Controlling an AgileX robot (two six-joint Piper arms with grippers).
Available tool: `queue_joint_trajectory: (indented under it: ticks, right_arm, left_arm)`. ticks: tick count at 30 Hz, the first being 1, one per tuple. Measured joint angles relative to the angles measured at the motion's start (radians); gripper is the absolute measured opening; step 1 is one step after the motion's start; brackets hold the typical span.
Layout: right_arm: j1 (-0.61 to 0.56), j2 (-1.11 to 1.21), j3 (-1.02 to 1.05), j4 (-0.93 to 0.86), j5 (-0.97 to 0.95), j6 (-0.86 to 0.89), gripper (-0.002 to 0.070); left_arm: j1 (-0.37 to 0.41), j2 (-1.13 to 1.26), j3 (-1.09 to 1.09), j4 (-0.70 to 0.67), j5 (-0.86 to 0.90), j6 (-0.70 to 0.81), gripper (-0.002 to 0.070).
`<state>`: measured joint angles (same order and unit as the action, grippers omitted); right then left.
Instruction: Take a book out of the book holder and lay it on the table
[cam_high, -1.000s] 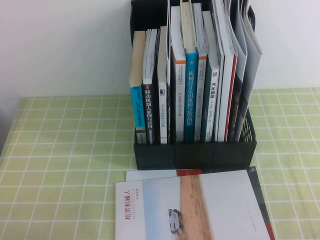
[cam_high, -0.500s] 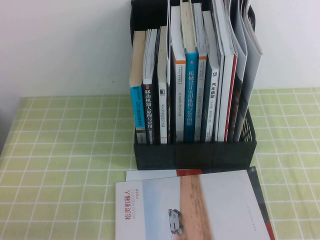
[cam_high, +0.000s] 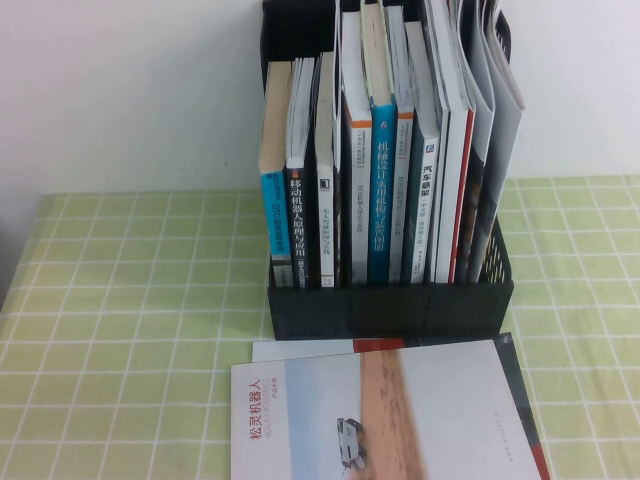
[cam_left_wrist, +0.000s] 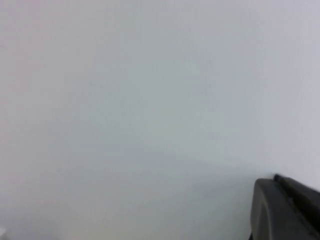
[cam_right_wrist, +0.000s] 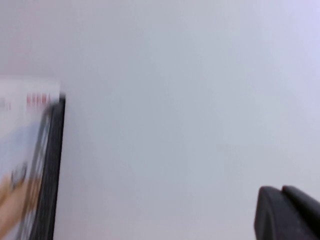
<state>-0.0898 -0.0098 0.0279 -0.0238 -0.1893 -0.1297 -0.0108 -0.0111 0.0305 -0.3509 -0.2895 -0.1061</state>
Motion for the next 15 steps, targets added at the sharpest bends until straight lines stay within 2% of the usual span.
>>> queue_joint_trajectory:
  ticks: [5,10,15]
  right_arm:
    - [0.000,0.000,0.000,0.003,-0.370,0.007,-0.0002]
    - [0.000,0.000,0.000,0.015,-0.670,0.088,-0.0002]
    - [0.000,-0.002,-0.090,0.024,-0.765,0.238,-0.0002]
  left_arm:
    - [0.000,0.000,0.000,-0.011,-0.194,-0.083,-0.0003]
    - [0.000,-0.002,0.000,-0.015,-0.496,-0.115,-0.0003]
    - [0.000,-0.002,-0.132,-0.009,-0.498,-0.146,-0.0003]
